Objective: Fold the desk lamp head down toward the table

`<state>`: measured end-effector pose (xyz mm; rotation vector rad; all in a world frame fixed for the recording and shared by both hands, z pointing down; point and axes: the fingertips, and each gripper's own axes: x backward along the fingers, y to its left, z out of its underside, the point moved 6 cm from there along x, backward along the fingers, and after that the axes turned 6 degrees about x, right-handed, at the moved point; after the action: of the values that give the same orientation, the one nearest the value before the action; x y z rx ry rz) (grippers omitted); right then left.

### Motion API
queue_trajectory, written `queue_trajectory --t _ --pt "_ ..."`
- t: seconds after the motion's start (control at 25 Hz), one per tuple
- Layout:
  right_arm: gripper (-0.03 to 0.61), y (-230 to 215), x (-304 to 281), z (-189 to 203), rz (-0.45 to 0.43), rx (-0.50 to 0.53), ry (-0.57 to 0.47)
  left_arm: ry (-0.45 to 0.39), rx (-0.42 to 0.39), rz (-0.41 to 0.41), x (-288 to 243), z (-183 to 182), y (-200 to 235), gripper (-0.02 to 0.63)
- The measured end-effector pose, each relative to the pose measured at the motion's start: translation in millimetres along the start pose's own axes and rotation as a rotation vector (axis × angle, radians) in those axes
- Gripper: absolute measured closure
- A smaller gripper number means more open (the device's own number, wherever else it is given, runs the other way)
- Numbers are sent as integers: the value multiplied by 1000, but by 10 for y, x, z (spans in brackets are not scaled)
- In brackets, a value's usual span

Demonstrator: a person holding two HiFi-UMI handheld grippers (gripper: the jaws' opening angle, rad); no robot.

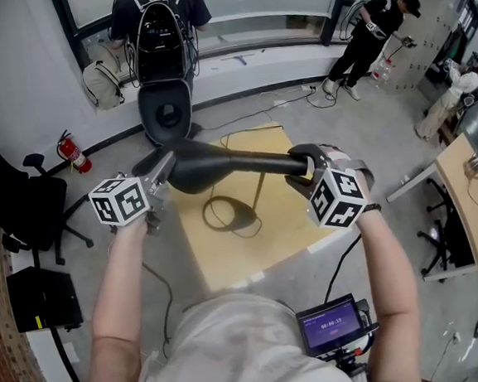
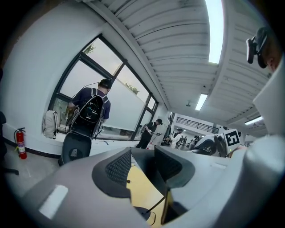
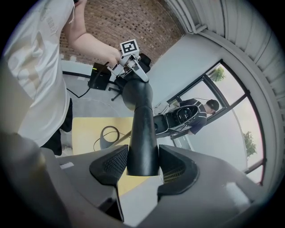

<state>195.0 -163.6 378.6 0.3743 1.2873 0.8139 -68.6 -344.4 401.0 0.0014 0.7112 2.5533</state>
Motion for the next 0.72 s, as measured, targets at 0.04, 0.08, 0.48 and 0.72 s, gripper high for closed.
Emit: queue_trajectory --t 0.04,0.08,0.48,0.72 --pt "350 -8 3 -4 -3 7 5 1 7 2 -7 20 14 451" --pt "350 -16 7 -11 -6 14 10 2 15 3 -11 39 30 451" --pt "350 -99 27 -108 -32 85 55 3 119 45 -58 255 221 449" --pt "348 -120 29 -154 -47 131 81 16 177 73 -106 426 326 448"
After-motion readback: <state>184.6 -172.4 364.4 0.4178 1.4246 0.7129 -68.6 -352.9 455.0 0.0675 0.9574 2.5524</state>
